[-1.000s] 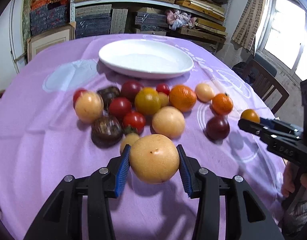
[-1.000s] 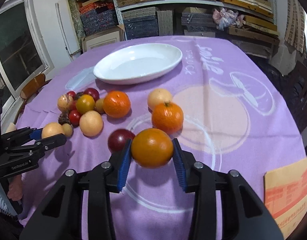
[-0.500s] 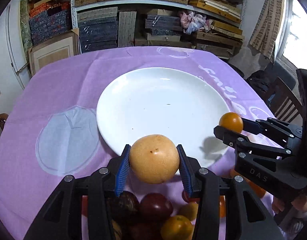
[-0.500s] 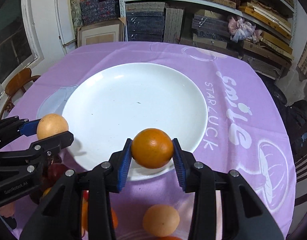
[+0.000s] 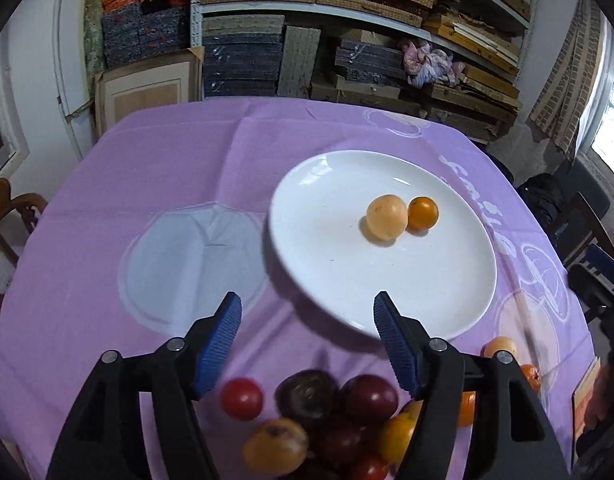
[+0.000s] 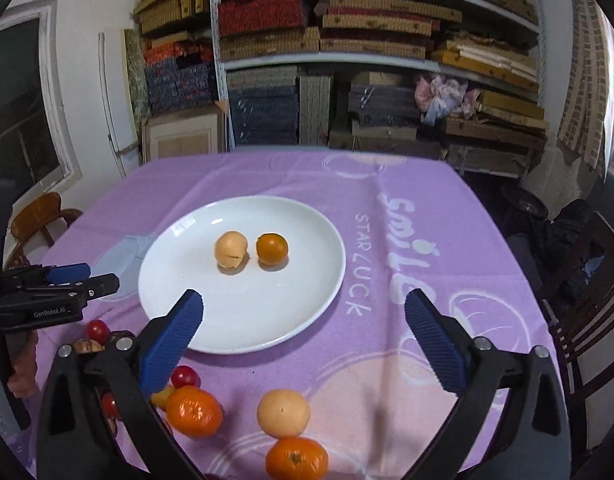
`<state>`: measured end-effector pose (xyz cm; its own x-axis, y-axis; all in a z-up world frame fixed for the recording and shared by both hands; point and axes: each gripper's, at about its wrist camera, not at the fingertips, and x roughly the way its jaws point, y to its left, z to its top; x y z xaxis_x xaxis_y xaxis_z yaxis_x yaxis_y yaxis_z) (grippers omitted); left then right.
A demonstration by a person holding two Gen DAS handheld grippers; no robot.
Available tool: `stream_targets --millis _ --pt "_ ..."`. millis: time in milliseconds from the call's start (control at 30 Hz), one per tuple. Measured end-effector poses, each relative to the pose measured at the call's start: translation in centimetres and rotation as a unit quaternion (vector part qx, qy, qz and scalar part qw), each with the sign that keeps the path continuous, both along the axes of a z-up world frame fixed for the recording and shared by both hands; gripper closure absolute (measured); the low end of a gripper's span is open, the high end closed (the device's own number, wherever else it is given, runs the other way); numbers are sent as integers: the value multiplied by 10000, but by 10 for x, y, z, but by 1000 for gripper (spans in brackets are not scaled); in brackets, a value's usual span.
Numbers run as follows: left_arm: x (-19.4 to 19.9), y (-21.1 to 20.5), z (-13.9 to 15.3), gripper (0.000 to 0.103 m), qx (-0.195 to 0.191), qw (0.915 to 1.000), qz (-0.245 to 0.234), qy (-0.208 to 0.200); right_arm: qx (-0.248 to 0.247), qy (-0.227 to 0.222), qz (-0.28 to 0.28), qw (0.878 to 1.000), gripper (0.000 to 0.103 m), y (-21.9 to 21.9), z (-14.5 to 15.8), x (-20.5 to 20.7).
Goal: Organize fruits
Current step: 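Carry both fruits over the white plate and open both grippers to release them, then grasp a large pale yellow fruit with the left gripper while the right gripper grasps a tangerine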
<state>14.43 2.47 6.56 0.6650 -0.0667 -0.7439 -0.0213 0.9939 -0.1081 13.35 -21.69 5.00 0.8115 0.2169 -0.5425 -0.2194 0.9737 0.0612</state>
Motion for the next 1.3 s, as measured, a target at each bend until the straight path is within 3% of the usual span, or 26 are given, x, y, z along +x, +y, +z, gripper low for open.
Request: stream_targets --millis 67,267,333,467,600,900,1000,1100,1233,1300 --pt "-31 20 4 25 42 9997 192 -152 9 -90 -5 10000 4 -8 -2 -29" --pt "-101 40 -21 23 403 9976 500 -257 478 41 -256 9985 4 -30 -49 -81" --pt "-105 35 -26 23 393 9978 446 -291 639 51 -275 9976 4 -35 -55 -89" --pt "-101 11 -27 23 462 9975 366 -382 727 -333 -537 9954 4 -47 -55 -103" --pt "-94 -6 -34 23 729 9955 298 -526 884 -205 -613 9940 4 -56 -59 -99" --pt "-79 15 -60 21 336 9980 455 -289 902 54 -657 9937 4 -58 -67 -85" --pt "-79 19 -61 20 409 9972 546 -295 889 90 -629 9940 4 -58 -68 -84" --pt "-74 17 -71 20 422 9979 480 -54 837 137 -606 9945 4 -55 -71 -82" --pt "-71 28 -73 22 -108 9990 426 12 827 126 -611 9946 4 -53 -72 -83" --pt "-71 32 -74 33 -296 9987 406 41 847 124 -624 9944 4 -53 -72 -83"
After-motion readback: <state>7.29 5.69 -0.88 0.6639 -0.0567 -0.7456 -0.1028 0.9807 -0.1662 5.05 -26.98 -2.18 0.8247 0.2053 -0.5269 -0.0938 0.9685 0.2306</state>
